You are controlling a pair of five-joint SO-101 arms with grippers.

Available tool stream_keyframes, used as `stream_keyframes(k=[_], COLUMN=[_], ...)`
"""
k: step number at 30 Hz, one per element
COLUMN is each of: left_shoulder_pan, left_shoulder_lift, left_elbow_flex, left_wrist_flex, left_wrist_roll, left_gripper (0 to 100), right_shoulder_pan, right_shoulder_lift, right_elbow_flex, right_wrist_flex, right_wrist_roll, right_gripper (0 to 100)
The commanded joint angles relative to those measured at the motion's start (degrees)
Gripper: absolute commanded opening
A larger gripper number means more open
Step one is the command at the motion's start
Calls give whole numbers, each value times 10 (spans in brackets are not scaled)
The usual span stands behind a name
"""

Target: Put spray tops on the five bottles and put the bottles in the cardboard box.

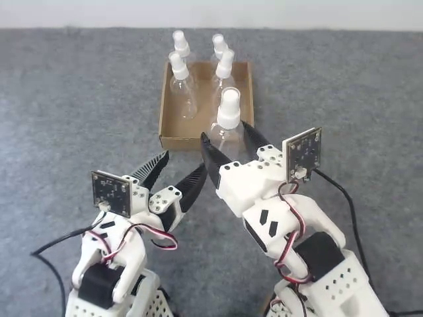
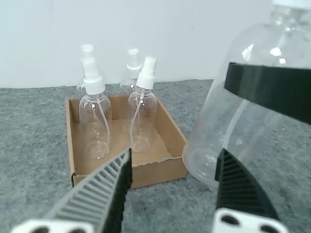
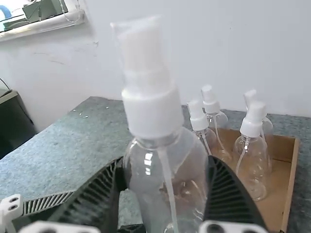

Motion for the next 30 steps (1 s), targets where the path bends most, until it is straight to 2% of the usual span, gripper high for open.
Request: stream_keyframes(k=[1,7,15,27,30], left_shoulder_pan=[9,63,20,15,15], left_shoulder_lift=[-5,-5,-4,-4,-5], left_elbow_flex=[-1,0,12,18,18], left_wrist_flex=[-10,11,-24,-36,-33], left_wrist_roll=[-4,-33,-32,-32,-32], left_gripper=[269,266,265,265,265], right_shoulder_pan=[-38,-39,-40,-71,-70], right_shoulder_lift=[4,7,26,25,25], right_elbow_flex=[-49,-48,-49,-54,-54], right_wrist_flex=[-1,0,3,25,25], right_wrist_roll=[-7,-7,-7,-2,20], right_gripper=[122,122,122,122,122])
